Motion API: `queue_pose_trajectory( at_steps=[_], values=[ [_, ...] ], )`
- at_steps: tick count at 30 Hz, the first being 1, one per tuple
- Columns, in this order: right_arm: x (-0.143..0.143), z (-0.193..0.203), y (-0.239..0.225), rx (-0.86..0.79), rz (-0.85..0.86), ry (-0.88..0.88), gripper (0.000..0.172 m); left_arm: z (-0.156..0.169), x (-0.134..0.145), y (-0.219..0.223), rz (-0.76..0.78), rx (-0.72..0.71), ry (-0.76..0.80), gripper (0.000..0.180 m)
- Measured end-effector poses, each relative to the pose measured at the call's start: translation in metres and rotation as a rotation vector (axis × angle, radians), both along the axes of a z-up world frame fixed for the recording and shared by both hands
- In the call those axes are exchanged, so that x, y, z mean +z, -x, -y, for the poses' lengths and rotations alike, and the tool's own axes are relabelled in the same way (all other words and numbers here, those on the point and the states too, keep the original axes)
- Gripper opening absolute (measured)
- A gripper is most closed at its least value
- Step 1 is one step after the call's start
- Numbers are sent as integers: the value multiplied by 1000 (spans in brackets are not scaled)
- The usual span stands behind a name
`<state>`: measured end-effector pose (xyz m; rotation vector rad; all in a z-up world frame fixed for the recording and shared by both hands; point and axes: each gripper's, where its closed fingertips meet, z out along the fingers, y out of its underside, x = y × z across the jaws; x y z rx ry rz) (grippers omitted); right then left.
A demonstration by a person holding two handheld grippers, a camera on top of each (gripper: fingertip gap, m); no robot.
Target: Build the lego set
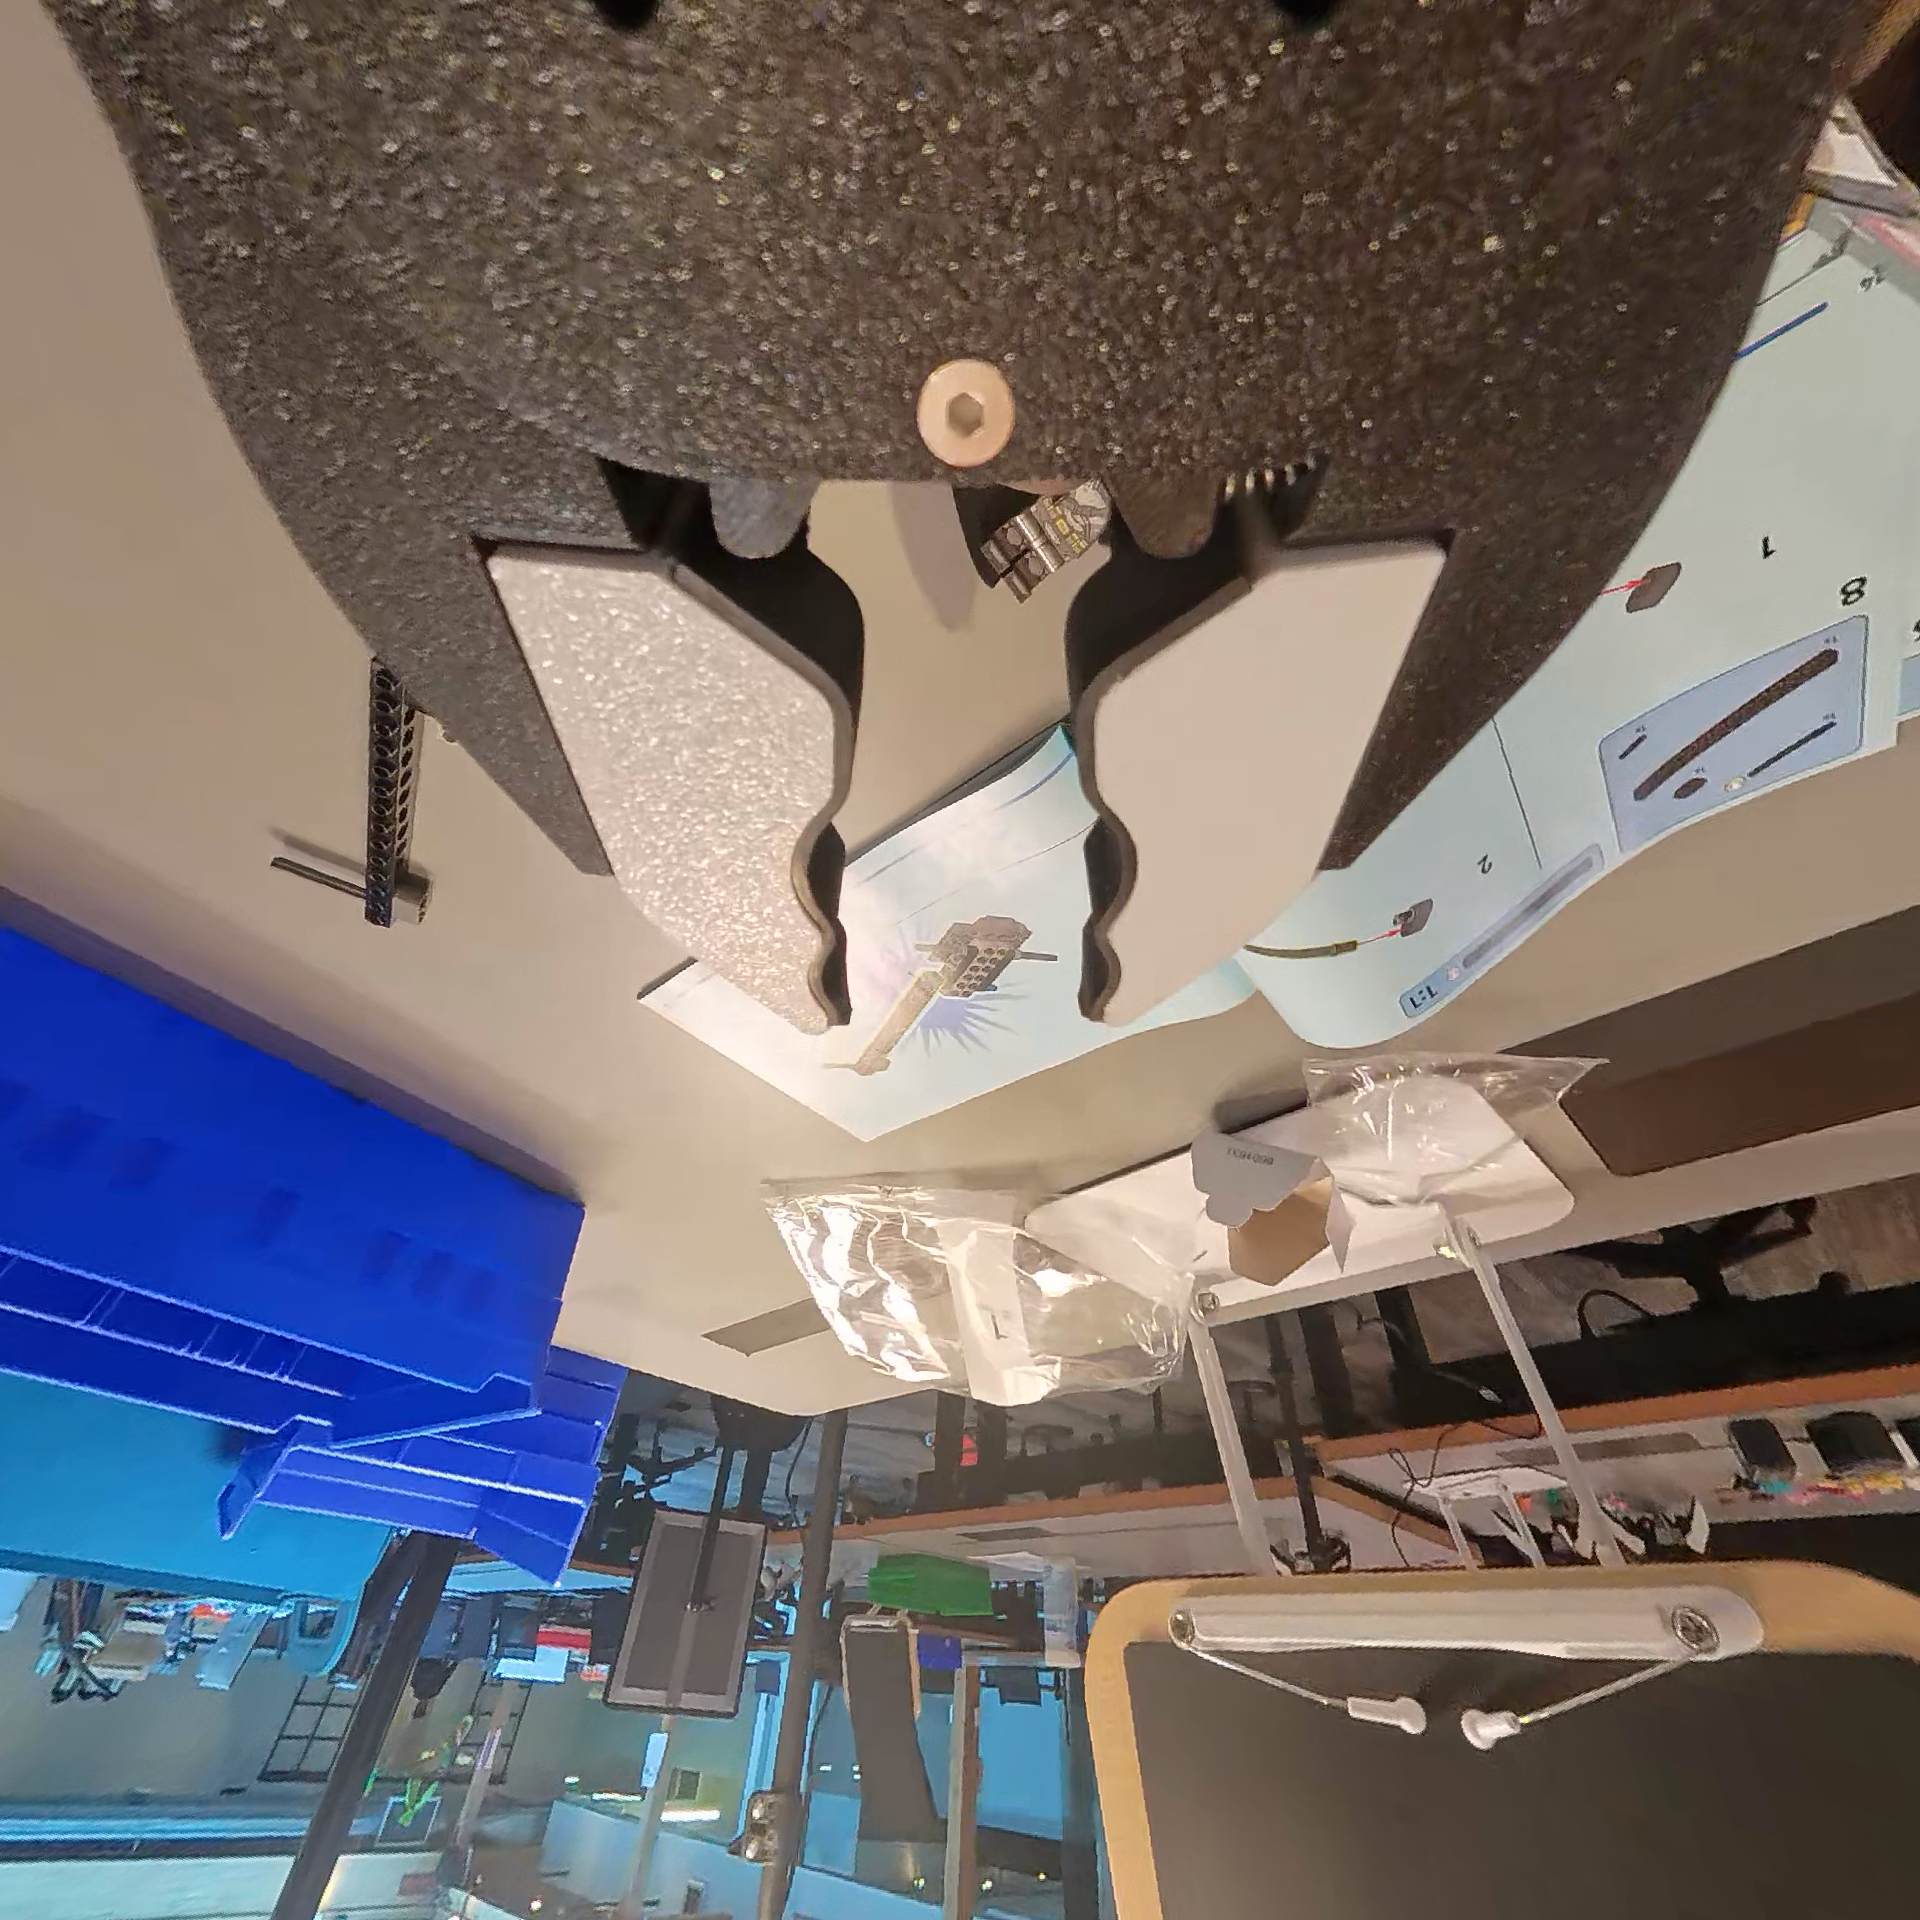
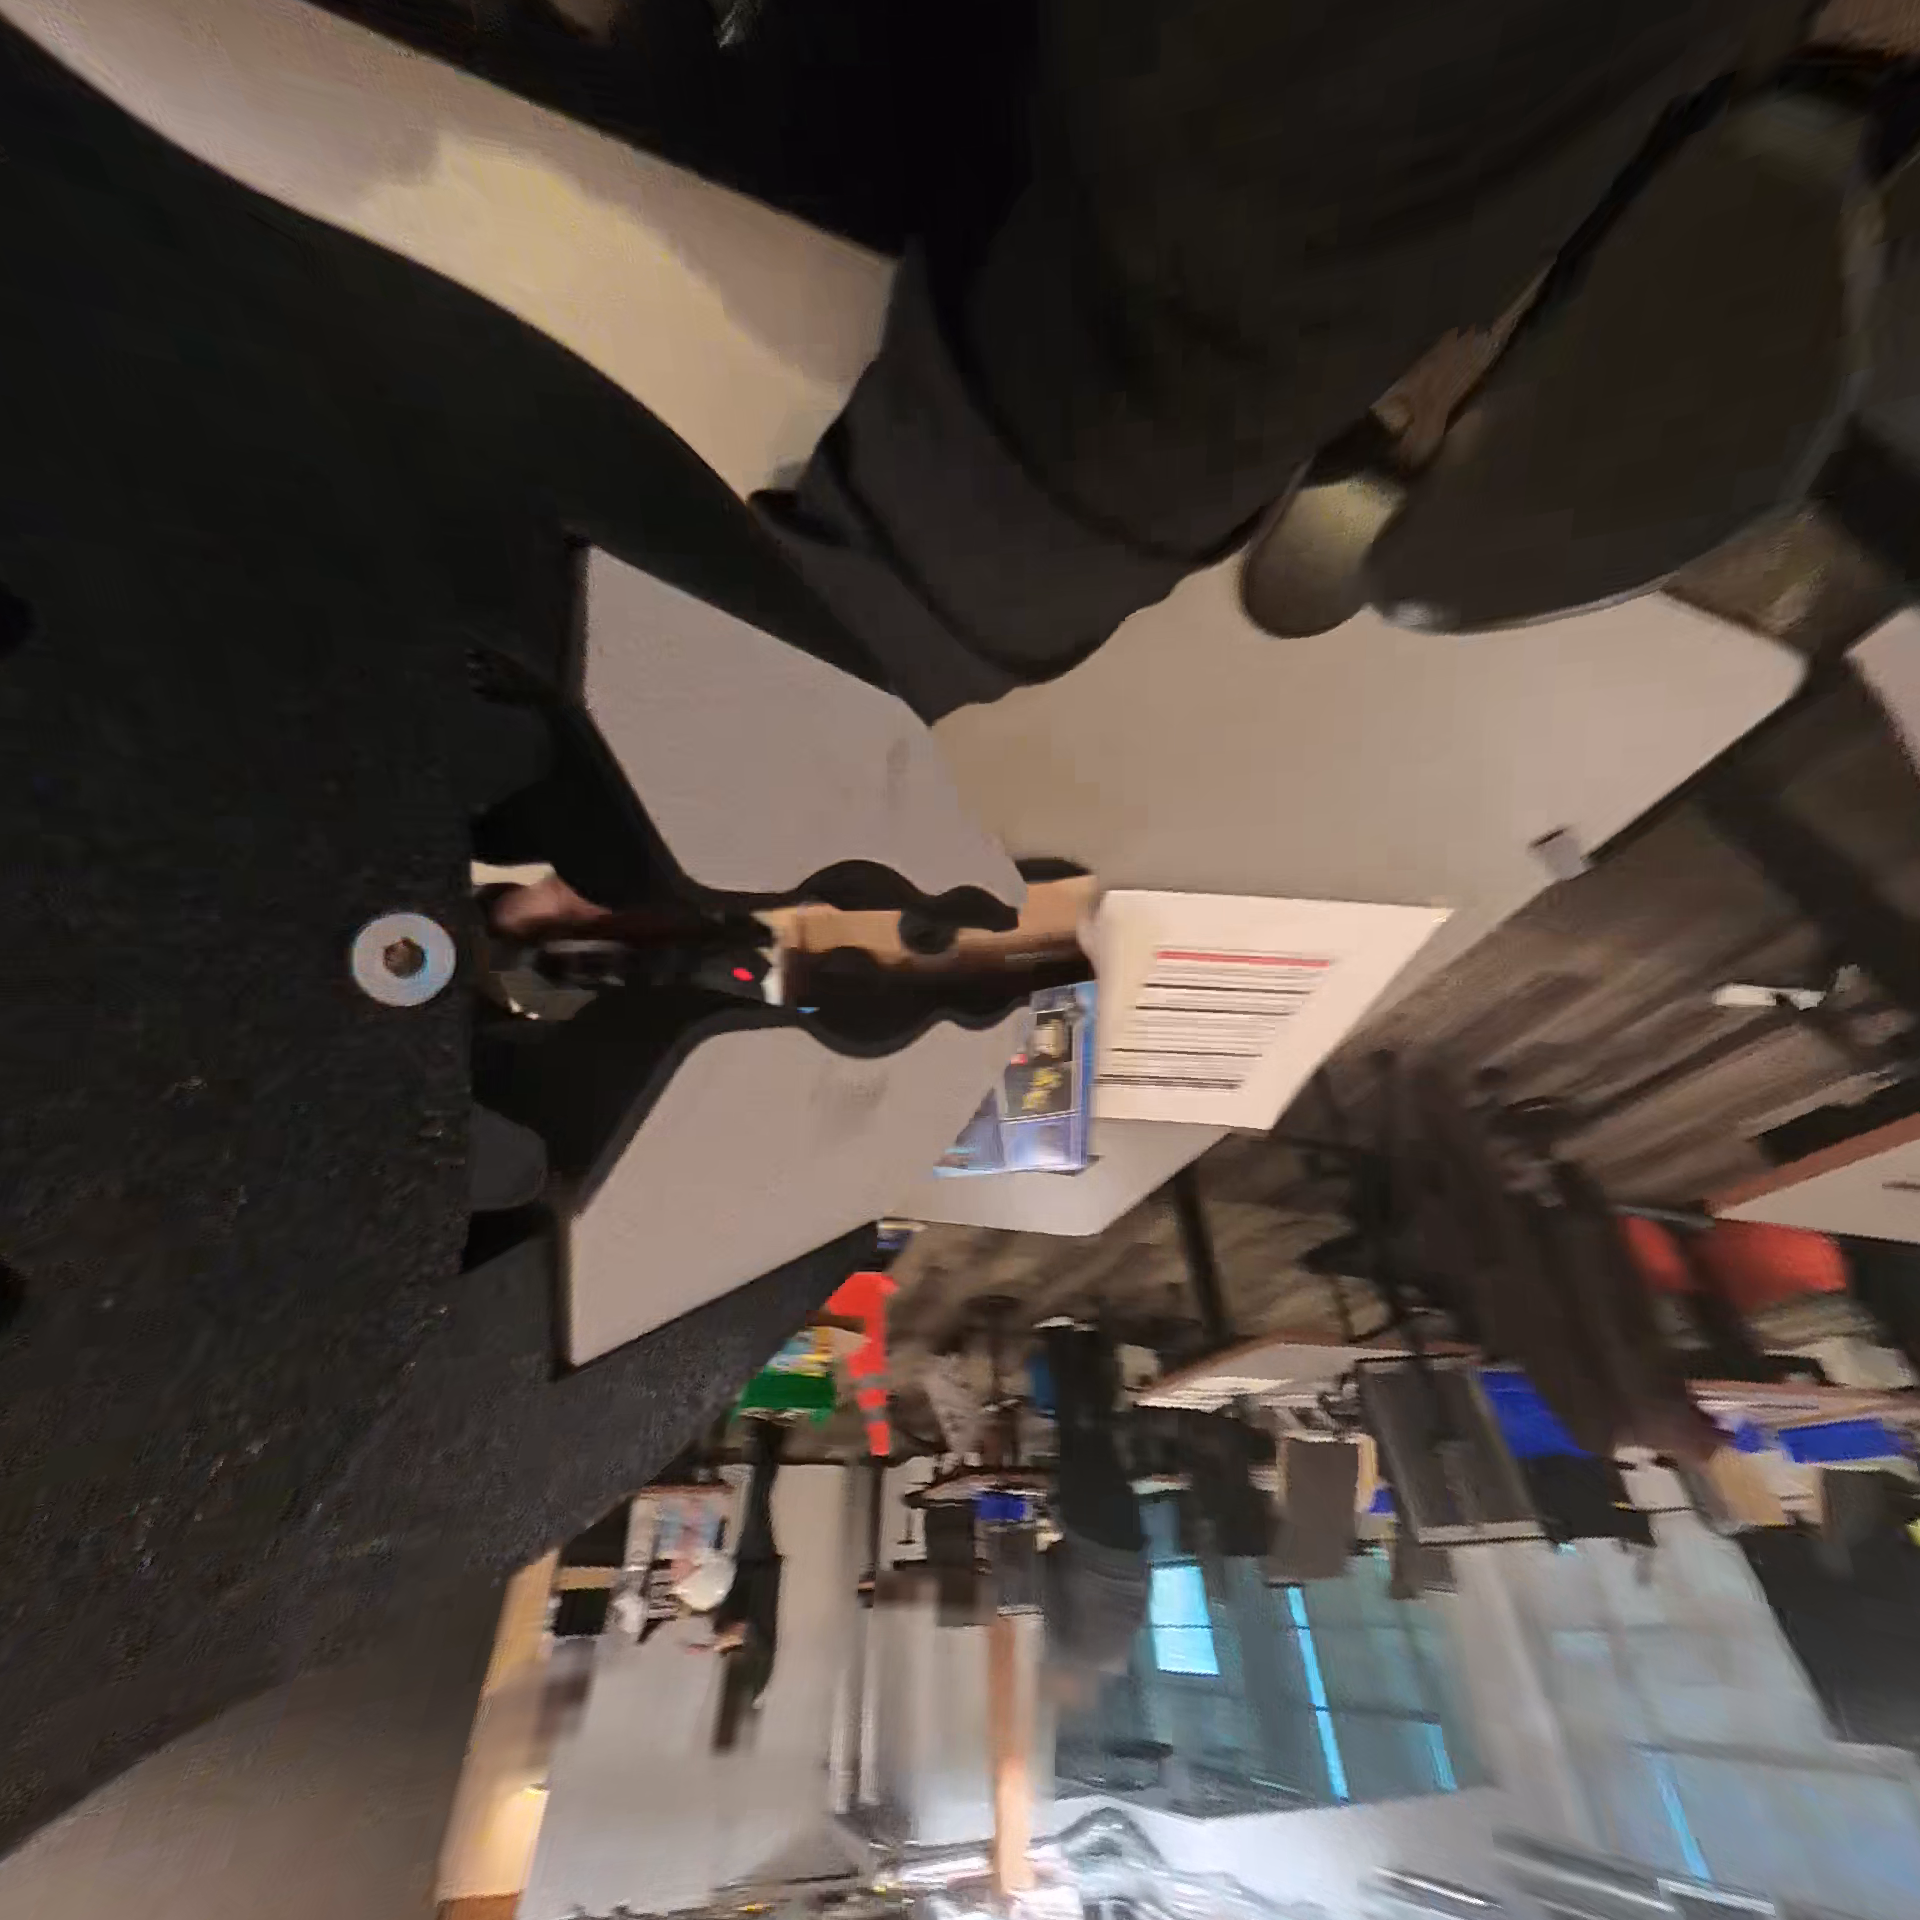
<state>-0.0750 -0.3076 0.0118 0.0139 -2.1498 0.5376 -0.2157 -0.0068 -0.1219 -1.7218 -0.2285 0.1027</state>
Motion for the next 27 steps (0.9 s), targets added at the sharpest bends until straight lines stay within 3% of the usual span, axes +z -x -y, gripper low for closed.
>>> queue_pose_trajectory(
  at_steps=[3,7,10,13,16,19,22,27],
  values=[
    [-2,13,-2,48,35,53,10,0,1,-1,-8,-7,14,44],
    [-28,-39,33,-79,115,166,14,-2,-2,-8,-8,-34,27,44],
    [-52,-119,65,-262,178,342,17,-4,-9,-10,-10,-38,61,45],
    [-74,-229,87,-483,159,512,22,-5,-13,-9,-10,-31,77,45],
    [-107,-339,91,-685,153,714,25,-6,-17,-10,-23,-28,92,45],
    [-143,-418,84,-838,118,850,28,-9,-19,-18,-69,-47,111,45],
    [-162,-446,76,-905,93,904,29,-12,-21,-22,-144,-38,125,44],
    [-180,-453,73,-960,46,825,28,-12,-22,-24,-209,-29,139,41]
  ],
)
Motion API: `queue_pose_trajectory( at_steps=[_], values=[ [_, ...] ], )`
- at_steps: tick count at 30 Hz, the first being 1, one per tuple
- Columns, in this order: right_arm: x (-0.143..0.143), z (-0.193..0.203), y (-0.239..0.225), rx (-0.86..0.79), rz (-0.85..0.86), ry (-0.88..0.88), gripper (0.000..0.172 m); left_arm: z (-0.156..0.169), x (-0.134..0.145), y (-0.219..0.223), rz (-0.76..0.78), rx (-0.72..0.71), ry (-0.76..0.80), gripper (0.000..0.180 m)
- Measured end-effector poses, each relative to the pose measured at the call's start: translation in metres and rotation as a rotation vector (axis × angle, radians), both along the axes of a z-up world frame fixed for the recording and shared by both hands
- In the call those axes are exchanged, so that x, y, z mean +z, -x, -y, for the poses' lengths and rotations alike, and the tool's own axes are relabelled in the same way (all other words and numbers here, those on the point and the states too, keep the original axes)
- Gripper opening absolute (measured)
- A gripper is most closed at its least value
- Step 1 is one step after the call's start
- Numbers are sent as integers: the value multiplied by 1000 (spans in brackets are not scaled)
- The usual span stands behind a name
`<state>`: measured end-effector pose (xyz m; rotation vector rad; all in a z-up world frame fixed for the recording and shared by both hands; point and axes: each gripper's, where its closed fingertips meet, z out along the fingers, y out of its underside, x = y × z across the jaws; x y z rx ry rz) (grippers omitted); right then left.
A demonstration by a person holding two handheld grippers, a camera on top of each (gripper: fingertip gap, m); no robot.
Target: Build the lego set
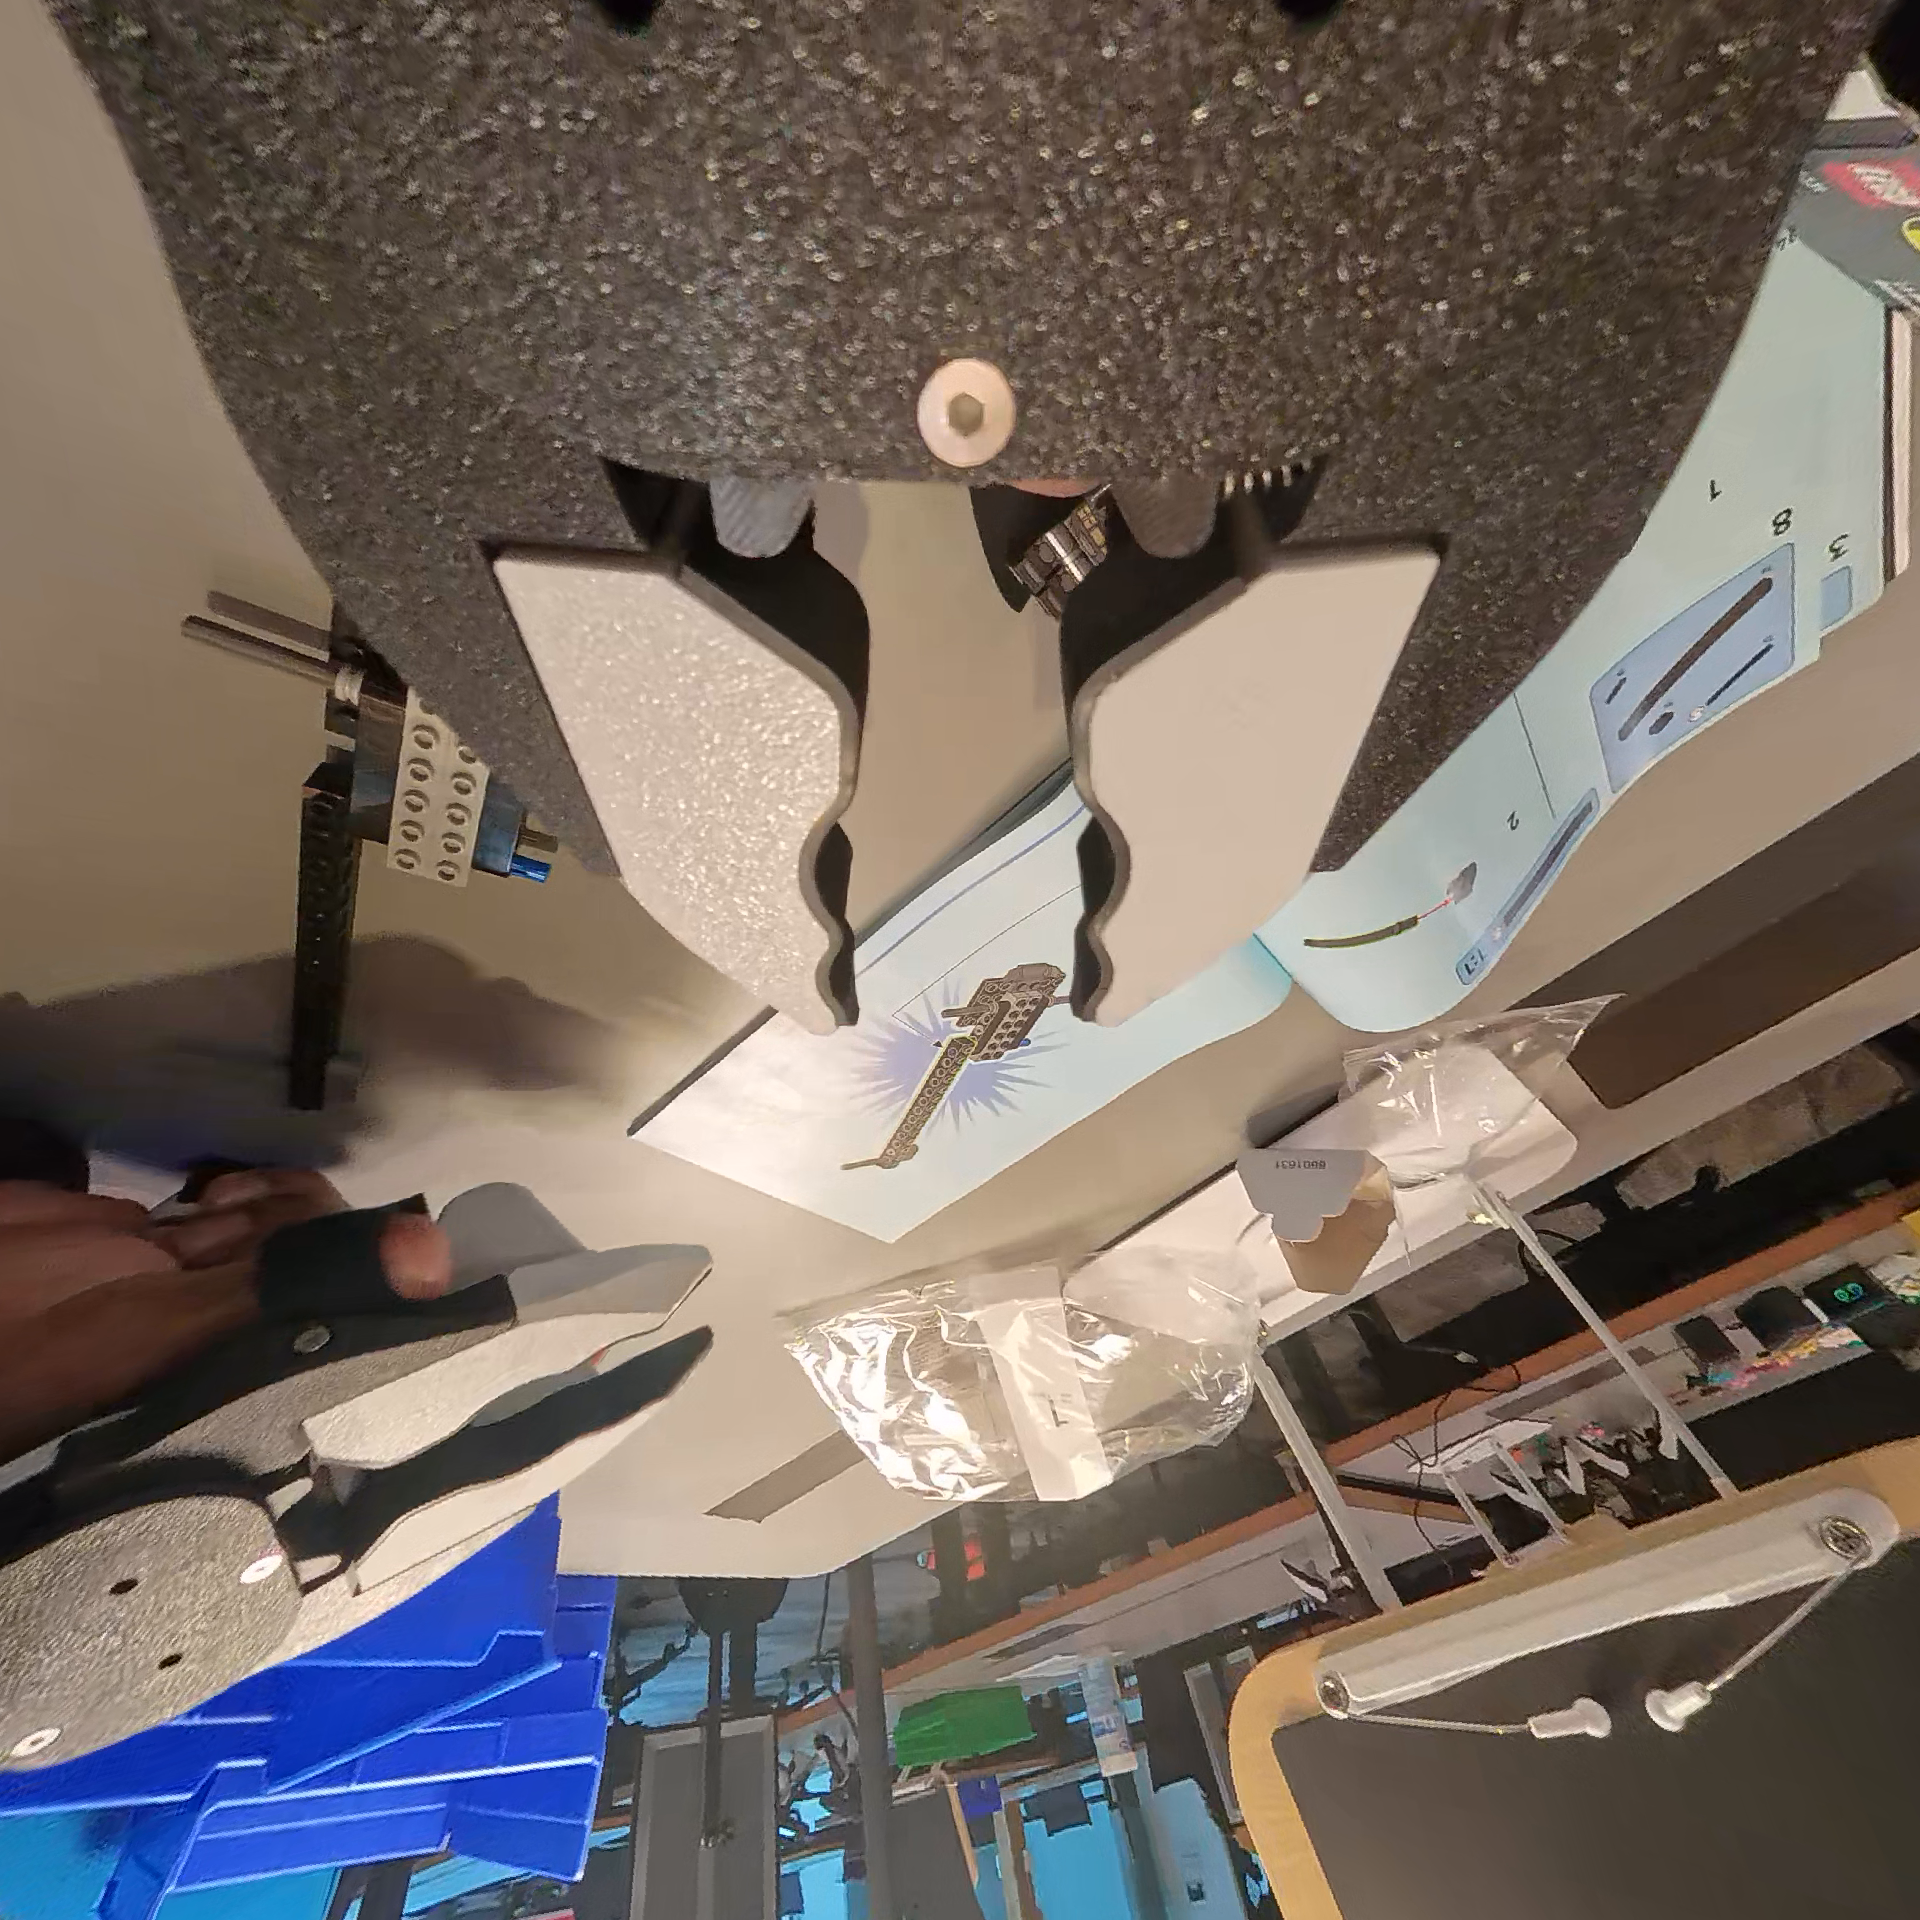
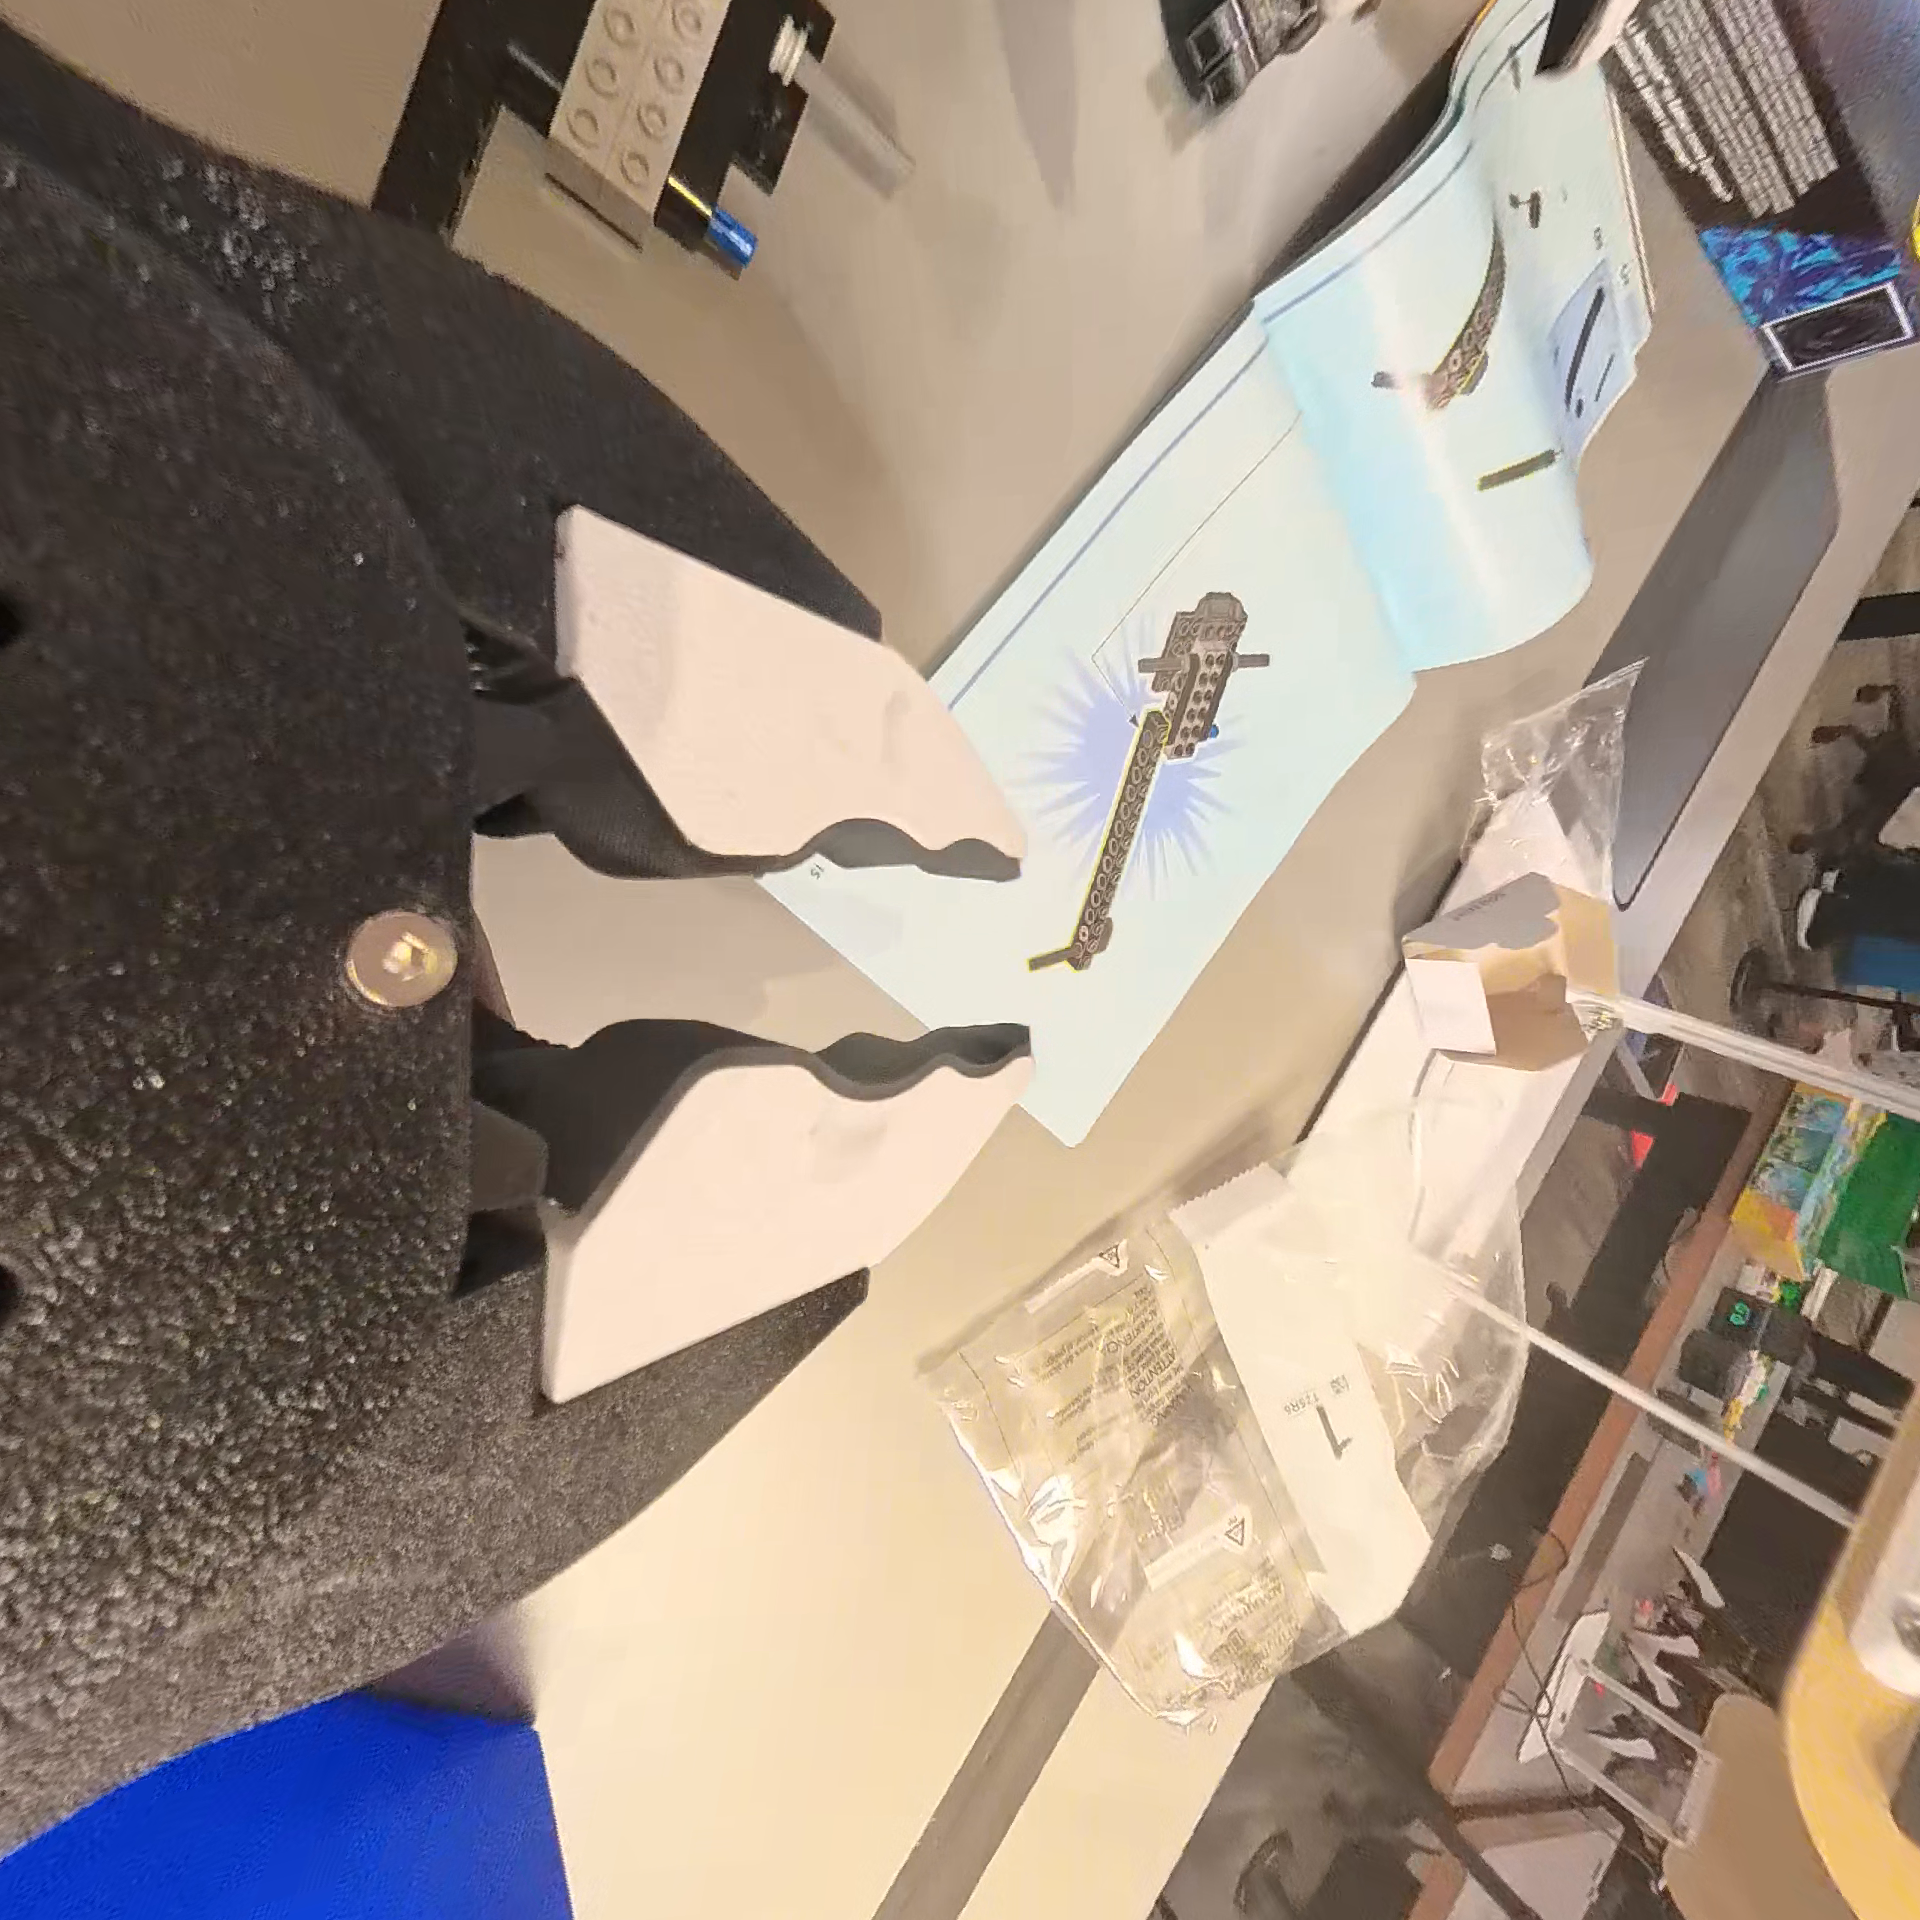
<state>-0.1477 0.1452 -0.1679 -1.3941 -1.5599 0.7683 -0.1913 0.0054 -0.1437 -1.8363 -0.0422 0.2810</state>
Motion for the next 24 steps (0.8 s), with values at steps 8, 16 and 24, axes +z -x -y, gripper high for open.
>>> queue_pose_trajectory(
  at_steps=[8,16,24],
  values=[
    [-9,10,0,72,71,-16,32,2,-9,6,88,-1,42,40],
    [-25,-11,-1,-43,154,-87,32,4,-10,10,70,22,48,39],
    [-23,-27,-4,-145,136,-2,32,4,-15,8,88,4,82,37]
  ],
)
